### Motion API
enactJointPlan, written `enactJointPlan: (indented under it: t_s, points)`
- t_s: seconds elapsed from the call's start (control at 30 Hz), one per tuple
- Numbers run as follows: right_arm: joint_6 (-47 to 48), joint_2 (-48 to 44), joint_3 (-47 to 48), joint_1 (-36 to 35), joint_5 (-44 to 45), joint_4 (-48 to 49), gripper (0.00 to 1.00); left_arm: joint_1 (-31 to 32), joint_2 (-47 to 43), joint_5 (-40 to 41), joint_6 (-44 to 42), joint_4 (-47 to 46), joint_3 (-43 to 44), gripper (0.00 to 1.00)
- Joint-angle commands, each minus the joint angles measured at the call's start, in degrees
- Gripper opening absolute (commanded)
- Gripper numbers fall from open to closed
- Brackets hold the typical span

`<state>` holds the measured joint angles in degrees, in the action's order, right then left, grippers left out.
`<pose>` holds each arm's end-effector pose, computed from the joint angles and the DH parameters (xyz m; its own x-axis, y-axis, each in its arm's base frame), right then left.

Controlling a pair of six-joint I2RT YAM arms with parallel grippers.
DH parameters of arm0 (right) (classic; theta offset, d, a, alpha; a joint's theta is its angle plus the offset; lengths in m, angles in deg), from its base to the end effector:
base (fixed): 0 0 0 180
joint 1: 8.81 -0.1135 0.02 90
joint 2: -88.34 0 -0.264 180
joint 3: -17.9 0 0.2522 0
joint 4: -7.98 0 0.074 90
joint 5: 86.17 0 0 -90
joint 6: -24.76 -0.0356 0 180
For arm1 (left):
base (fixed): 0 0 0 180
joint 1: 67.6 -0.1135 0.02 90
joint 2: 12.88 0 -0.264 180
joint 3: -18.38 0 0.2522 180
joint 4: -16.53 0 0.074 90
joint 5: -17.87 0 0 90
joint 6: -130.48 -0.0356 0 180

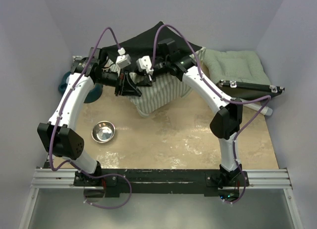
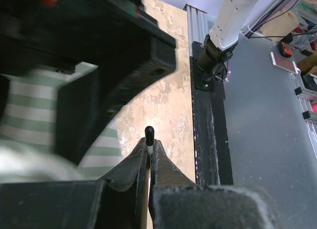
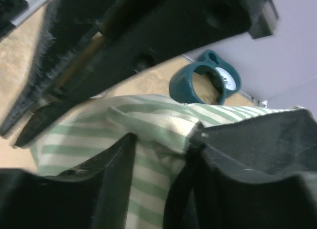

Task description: Set up the pet tent

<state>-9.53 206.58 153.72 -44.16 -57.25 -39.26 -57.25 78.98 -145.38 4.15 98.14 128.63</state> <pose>0.3609 0.2942 0.3771 0.5163 -0.1236 -0.8474 -0.8406 -0.2623 -0.4739 0.2948 -0.0885 0.3817 -0.4254 0.2513 -0.8694 0.9039 0.0709 -0.4218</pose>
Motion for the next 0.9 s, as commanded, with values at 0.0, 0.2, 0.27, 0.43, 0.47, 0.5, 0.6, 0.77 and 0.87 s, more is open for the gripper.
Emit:
enactJointPlan:
  t_s: [0.0,0.2,0.27,0.43,0.47,0.5,0.6,0.77,0.87]
  points:
    - [4.2,-1.1,3.2,-1.1,-1.8,-6.2,0.28,-3.3,1.7,2.2,-0.1,4.4,0.9,0.0]
    - [-8.9,-5.7,-1.3,0.6,-1.6,4.1,0.0,-6.1,1.0,4.0,0.6,4.4,0.3,0.0]
    - [-17.9,-8.4,-5.2,1.7,-1.9,12.8,0.0,-6.0,0.7,4.4,1.0,4.5,-0.4,0.0]
    - [-42.2,-13.8,-14.5,4.1,-3.5,33.1,0.0,-4.9,0.8,5.9,2.0,4.7,-2.1,0.0]
    - [-45.9,-14.5,-15.5,4.4,-3.7,36.3,0.0,-4.5,0.9,6.5,2.1,4.8,-2.3,0.0]
    - [-49.5,-14.8,-16.4,4.7,-3.7,37.9,0.0,-4.1,1.0,6.5,2.0,5.0,-2.4,0.0]
    - [-57.1,-14.8,-17.6,5.5,-4.7,40.1,0.0,-3.3,1.0,6.7,5.0,3.0,-3.1,0.0]
    - [-72.7,-16.0,-23.2,6.8,-4.0,50.9,0.0,2.7,1.3,11.9,9.3,0.0,-3.3,0.0]
    - [-81.9,-16.4,-26.3,7.6,-3.8,58.7,0.0,3.6,1.7,11.5,11.1,-1.5,-5.0,0.0]
